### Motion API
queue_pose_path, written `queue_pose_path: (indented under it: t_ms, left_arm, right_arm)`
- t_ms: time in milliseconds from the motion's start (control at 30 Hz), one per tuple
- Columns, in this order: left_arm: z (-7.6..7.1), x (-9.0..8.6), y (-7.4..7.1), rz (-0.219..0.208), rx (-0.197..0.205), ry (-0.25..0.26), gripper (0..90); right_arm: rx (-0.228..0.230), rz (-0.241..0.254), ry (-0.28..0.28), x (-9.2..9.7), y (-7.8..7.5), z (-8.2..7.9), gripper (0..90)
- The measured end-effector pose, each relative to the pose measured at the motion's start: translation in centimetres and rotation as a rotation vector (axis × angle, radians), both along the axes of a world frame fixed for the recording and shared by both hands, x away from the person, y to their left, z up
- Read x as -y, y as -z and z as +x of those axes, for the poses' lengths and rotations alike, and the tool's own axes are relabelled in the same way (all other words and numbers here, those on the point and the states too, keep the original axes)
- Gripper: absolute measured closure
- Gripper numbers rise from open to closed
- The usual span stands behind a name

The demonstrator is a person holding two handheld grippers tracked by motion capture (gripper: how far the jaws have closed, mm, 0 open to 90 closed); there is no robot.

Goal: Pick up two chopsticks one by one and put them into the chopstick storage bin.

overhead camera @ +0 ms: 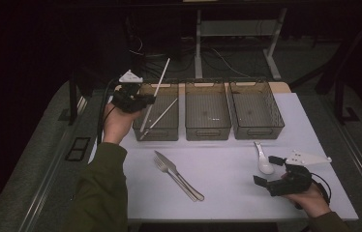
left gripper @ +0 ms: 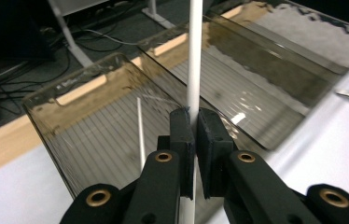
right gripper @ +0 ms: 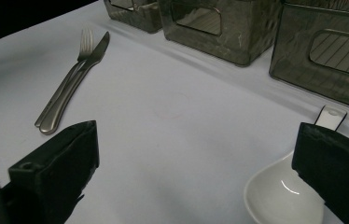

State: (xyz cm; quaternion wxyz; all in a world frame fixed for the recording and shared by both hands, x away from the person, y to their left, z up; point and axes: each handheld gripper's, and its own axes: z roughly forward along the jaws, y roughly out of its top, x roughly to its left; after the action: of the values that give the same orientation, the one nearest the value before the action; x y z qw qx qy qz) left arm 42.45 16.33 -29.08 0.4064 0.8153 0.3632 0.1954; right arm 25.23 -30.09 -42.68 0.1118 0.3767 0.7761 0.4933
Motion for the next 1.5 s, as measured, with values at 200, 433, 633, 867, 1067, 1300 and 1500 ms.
queue_pose_path:
  t_ms: [200,433,633,867,1067,1300,1500]
  left_arm:
    - [3.1,0.4,2.4,0.014,-0.024,-0.037,84.8]
    - [4.6,1.0,5.6,0.066,-0.093,-0.048,84.8]
    - [4.8,1.5,8.1,0.093,-0.144,-0.045,84.8]
    - [5.1,1.8,9.3,0.127,-0.17,-0.056,84.3]
    - [5.3,2.1,9.8,0.142,-0.176,-0.101,83.7]
    - [5.4,1.9,9.8,0.128,-0.182,-0.129,80.2]
    - [5.1,1.7,9.5,0.123,-0.161,-0.138,70.3]
  right_arm:
    - [-0.001,0.0,-0.006,0.1,0.0,0.0,0.8]
    - [0.0,0.008,-0.005,0.1,0.0,0.0,0.8]
    - [0.001,0.008,-0.007,0.1,0.0,0.0,0.8]
    - [0.001,0.008,-0.005,0.1,0.0,0.0,0.8]
    - [0.002,0.008,-0.006,0.1,0.0,0.0,0.8]
    - [-0.001,0.01,-0.008,0.1,-0.1,0.0,0.8]
    - [-0.001,0.009,-0.007,0.1,0.0,0.0,0.8]
